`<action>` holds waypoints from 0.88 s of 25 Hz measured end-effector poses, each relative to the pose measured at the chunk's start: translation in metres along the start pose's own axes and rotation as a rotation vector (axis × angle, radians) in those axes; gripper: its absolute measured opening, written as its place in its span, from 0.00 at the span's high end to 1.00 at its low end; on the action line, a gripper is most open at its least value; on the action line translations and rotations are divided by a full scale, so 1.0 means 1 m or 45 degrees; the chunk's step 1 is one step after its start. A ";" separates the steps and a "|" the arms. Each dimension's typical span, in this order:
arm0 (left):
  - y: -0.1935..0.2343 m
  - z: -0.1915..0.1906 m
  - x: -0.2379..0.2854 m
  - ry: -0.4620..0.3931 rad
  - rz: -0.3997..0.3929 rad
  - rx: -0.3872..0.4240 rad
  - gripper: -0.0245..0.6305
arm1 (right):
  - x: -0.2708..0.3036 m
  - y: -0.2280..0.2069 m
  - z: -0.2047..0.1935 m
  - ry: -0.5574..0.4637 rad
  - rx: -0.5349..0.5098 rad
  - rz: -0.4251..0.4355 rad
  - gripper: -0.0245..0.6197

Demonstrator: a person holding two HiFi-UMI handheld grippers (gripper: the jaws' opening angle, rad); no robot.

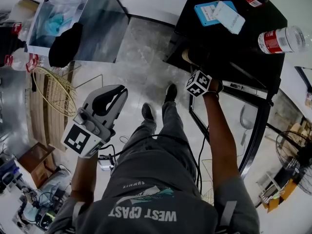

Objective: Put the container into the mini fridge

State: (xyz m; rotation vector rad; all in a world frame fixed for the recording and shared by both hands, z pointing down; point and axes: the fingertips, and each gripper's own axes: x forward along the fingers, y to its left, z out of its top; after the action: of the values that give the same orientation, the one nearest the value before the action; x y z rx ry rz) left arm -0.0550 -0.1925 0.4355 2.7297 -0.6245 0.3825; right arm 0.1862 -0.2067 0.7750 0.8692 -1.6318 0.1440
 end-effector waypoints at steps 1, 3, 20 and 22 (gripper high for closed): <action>0.000 0.000 0.001 -0.007 -0.001 0.006 0.90 | 0.002 -0.001 -0.001 0.003 -0.006 -0.008 0.85; 0.001 0.003 0.003 -0.040 -0.003 0.017 0.90 | 0.007 -0.003 -0.003 0.009 -0.017 -0.017 0.85; -0.002 -0.014 0.006 0.038 0.014 -0.039 0.90 | 0.034 -0.024 -0.003 0.028 -0.083 -0.105 0.84; -0.001 -0.007 0.006 -0.024 0.012 -0.006 0.90 | 0.035 -0.028 -0.003 0.035 -0.069 -0.104 0.82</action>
State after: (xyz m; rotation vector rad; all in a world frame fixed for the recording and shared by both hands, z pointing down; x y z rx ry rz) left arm -0.0506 -0.1915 0.4432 2.7299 -0.6424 0.3571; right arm 0.2060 -0.2405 0.7966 0.8873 -1.5651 0.0545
